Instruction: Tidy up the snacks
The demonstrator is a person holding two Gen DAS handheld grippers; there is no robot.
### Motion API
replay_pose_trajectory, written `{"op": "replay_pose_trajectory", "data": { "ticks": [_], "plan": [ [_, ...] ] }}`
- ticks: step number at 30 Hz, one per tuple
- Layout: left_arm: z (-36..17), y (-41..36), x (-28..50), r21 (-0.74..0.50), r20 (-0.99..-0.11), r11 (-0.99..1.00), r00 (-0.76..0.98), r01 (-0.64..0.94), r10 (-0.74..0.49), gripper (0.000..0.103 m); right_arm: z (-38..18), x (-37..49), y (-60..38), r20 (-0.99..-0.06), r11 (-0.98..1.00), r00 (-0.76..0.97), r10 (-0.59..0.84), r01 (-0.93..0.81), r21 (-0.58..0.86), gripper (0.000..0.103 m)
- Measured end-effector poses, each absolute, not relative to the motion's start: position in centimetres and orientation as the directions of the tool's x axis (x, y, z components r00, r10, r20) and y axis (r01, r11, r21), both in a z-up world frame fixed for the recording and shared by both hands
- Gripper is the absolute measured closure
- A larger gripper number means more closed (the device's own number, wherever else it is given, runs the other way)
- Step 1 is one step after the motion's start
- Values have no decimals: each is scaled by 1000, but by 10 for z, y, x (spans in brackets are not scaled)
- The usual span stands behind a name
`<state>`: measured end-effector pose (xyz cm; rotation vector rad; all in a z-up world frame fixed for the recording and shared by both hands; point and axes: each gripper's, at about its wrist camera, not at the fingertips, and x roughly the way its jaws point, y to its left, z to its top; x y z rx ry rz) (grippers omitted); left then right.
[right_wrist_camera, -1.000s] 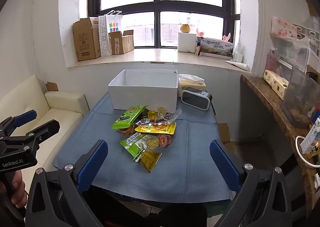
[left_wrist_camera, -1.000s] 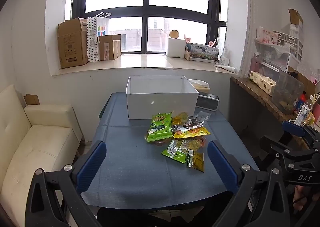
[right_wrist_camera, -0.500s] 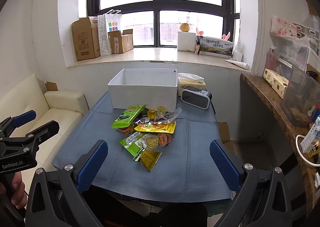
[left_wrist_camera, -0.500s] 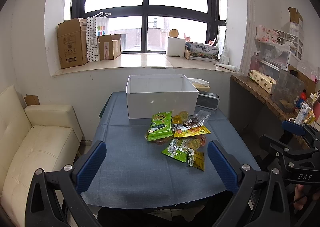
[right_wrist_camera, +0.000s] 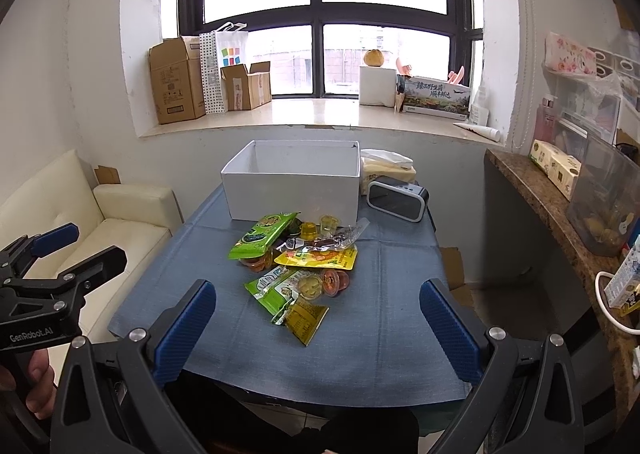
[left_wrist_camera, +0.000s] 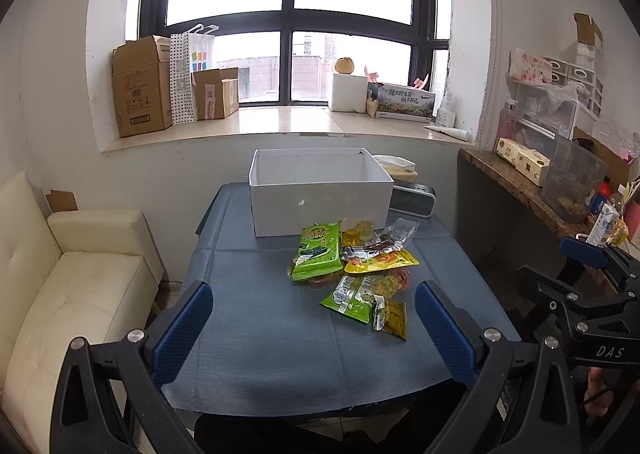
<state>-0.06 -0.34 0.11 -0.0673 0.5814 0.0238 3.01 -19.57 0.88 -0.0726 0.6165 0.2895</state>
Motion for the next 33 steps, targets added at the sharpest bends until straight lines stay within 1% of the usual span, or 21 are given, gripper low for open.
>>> {"op": "replay_pose_trajectory", "data": {
  "ticks": [33],
  "plan": [
    [-5,-4,2,-50,-570,999,822,-11,-20,0,6,34,-199,-595,953,758,265,-299,43,0]
  ]
}}
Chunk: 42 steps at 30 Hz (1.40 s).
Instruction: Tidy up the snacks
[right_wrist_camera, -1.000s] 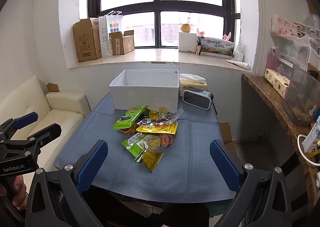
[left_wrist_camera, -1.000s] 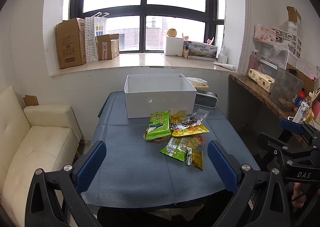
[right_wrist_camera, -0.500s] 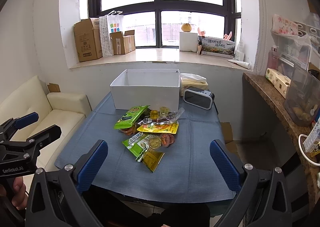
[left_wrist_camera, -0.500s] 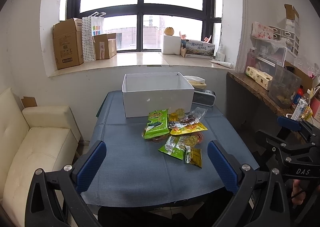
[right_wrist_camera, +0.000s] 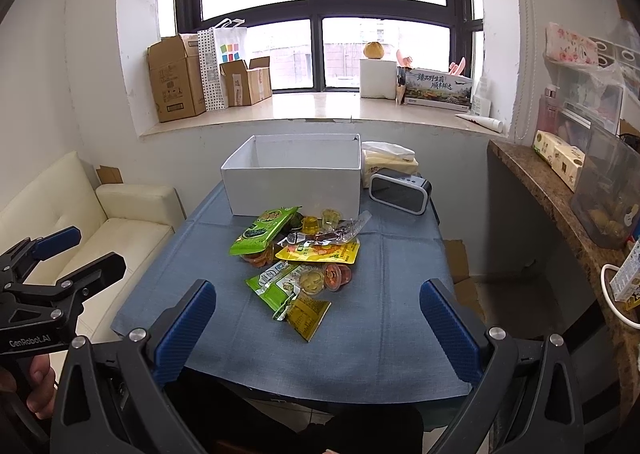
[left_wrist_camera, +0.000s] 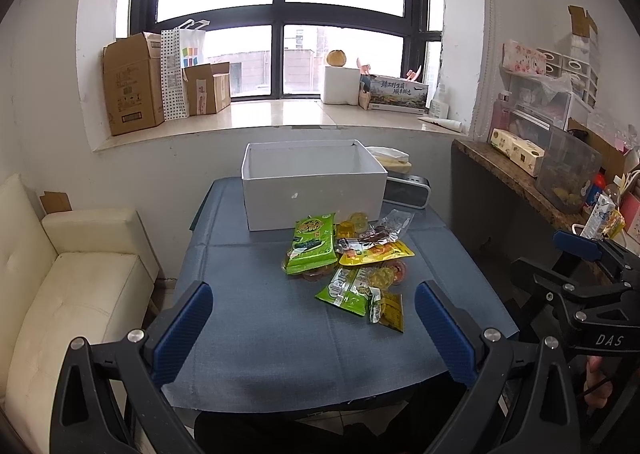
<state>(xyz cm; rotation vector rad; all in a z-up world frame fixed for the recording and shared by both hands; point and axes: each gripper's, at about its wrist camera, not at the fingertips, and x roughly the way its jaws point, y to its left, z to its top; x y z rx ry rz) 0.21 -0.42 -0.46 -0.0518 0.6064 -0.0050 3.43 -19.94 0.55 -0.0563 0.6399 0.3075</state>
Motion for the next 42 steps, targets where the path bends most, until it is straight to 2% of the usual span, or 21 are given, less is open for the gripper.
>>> {"op": "replay_pose_trajectory", "data": {
  "ticks": [13,21,26,29,33,42],
  "plan": [
    [-8,-6,7,-47,-581,999,813,-8,-21,0,4,36,-198,-603,952,751,269,-302,47,0],
    [-22,-7,33,-74,-600,995,795,62,-94,0,-1,39,-197,-605,949,746,278,-309,54,0],
    [-39,1,92,-93,-639,992,760,81,-122,0,-7,41,-201,-612,950,739,281,-305,68,0],
    [-61,9,154,-115,-690,991,712,70,-131,0,-8,41,-208,-609,950,740,286,-300,82,0],
    [-108,6,232,-21,-782,997,620,80,-66,0,-8,38,-216,-594,948,747,298,-303,95,0],
    [-168,5,307,-91,-870,988,472,126,-141,0,-23,51,-242,-622,965,741,253,-235,113,0]
  ]
}}
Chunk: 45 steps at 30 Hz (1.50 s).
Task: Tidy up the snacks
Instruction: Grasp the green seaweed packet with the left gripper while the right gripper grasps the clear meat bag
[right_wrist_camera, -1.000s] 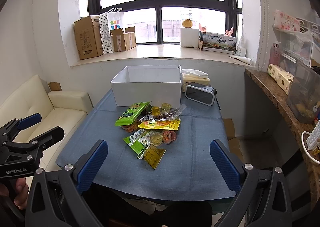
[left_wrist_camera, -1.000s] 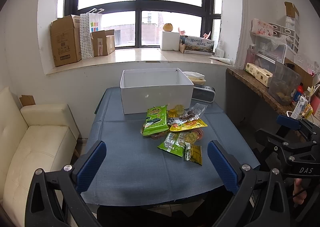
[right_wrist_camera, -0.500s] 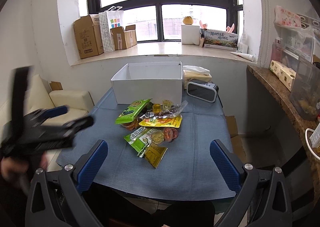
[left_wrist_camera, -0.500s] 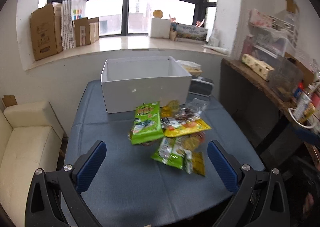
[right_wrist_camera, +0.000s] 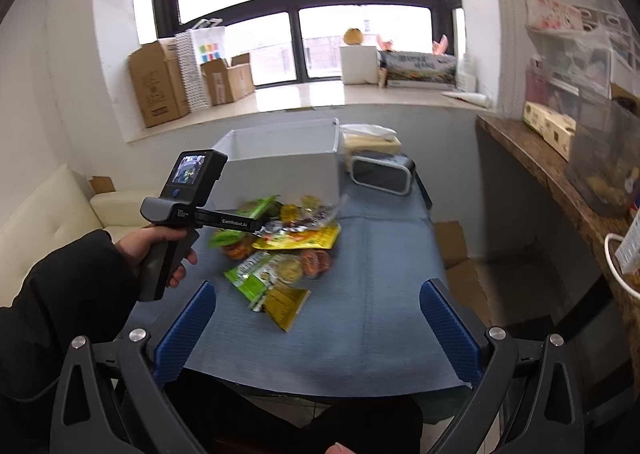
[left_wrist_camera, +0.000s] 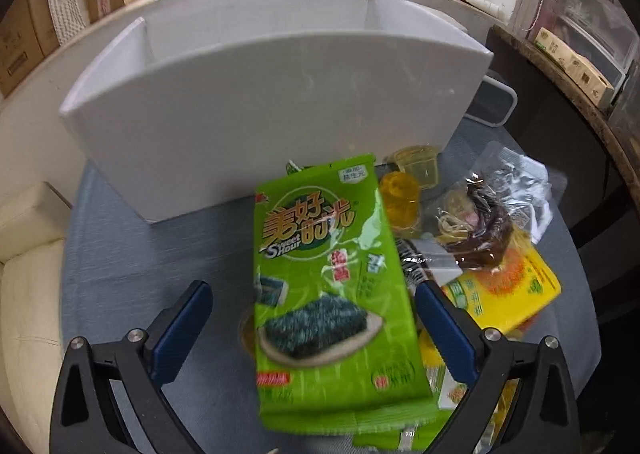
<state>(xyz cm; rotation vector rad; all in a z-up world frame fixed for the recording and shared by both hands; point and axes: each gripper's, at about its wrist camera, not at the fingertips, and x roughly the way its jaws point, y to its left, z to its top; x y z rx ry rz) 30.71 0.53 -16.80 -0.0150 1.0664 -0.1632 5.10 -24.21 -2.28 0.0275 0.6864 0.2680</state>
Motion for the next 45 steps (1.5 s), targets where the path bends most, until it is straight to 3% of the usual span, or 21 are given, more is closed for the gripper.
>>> {"op": "replay_pose_trajectory", "data": {
  "ticks": [7,8,9,11,15,26,36,43,44,45],
  "plan": [
    [-183,6,322,-150,-880,979,434,136,-195,0,-33,64,-248,-649,969,721,243,-208,132,0],
    [-184,6,323,-160,-876,977,435,139,-205,4,-34,65,-247,-652,969,719,242,-208,131,0],
    [-184,6,323,-178,-872,973,435,144,-224,16,-35,66,-246,-654,970,717,241,-207,130,0],
    [-183,5,325,-192,-868,970,435,149,-239,30,-37,68,-244,-659,970,713,240,-209,128,0],
    [-179,0,323,-147,-867,973,450,180,-214,34,-38,68,-241,-661,969,710,243,-211,129,0],
    [-117,0,253,-68,-734,981,657,184,-174,36,-58,94,-238,-682,970,690,242,-178,164,0],
    [-77,22,168,-81,-658,973,722,215,-214,36,-104,180,-202,-714,954,635,296,-236,185,0],
    [-75,36,145,-82,-648,976,733,200,-205,36,-142,276,-206,-747,945,593,301,-79,318,0],
    [-75,37,144,-83,-648,976,733,199,-204,36,-147,284,-205,-753,945,587,296,-68,319,1],
    [-76,38,143,-90,-650,975,730,204,-213,36,-152,292,-204,-758,943,578,300,-60,327,10]
  ]
}}
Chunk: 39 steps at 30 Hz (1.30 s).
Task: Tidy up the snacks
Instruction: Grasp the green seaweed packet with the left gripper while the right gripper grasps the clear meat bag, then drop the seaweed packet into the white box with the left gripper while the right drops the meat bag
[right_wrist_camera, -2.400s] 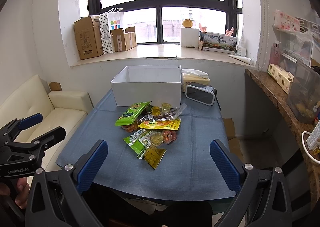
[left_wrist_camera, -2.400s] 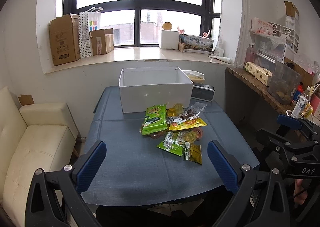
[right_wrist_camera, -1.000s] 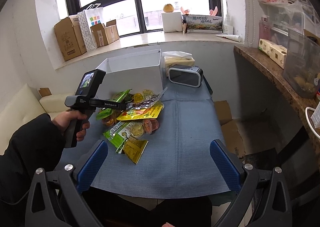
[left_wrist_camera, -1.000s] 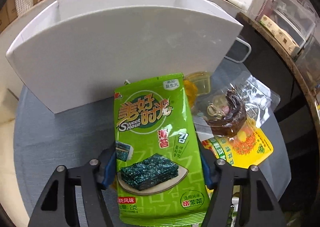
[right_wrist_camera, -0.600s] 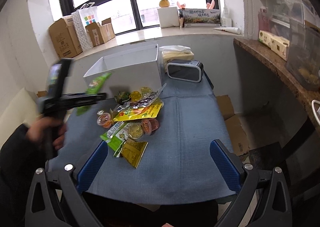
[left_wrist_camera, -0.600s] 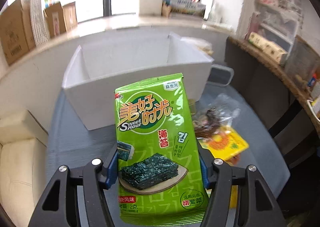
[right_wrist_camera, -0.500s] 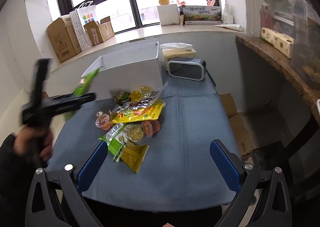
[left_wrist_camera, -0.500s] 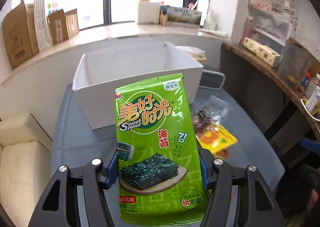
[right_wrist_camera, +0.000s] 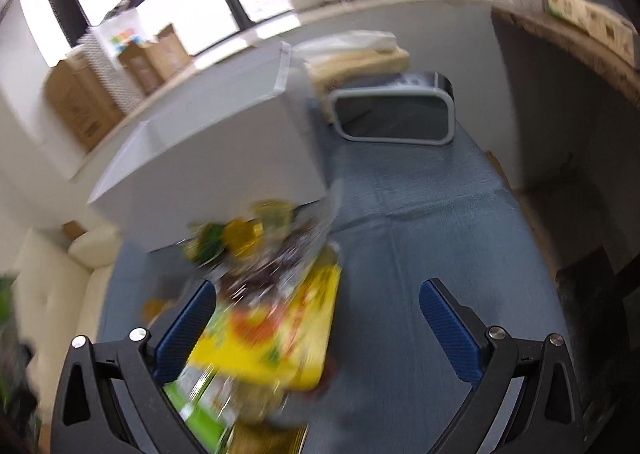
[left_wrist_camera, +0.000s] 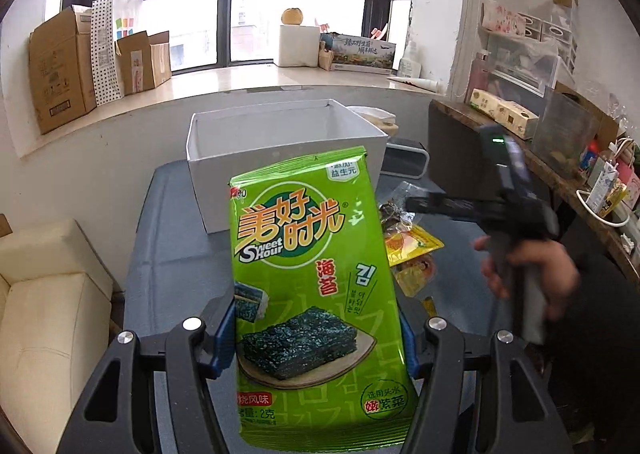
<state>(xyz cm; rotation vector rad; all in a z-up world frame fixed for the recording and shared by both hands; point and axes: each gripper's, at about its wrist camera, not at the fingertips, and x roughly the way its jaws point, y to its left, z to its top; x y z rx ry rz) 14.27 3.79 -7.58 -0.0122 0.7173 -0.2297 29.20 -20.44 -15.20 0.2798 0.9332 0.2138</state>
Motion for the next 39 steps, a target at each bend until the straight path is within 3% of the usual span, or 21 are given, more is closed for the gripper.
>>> {"op": "replay_pose_trajectory", "data": {
  "ticks": [2,5,9,19,28,39],
  "plan": [
    [-76,38,140,-85,-649,975,731,204,-209,35,-163,305,-201,-777,943,554,298,-46,328,33],
    [-77,38,139,-85,-653,975,728,203,-209,35,-169,317,-196,-762,927,545,350,-85,365,45],
    [-77,36,141,-89,-653,974,726,210,-217,35,-164,319,-188,-743,910,536,400,-136,391,94],
    [-77,28,145,-70,-646,971,731,230,-220,35,-114,282,-188,-643,911,650,405,-222,348,102],
    [-51,33,175,-49,-618,979,764,197,-185,35,-37,253,-170,-589,931,725,357,-328,161,103],
    [-6,52,288,-20,-604,988,786,152,-133,35,40,304,-138,-506,921,787,354,-388,41,103]
  ]
}}
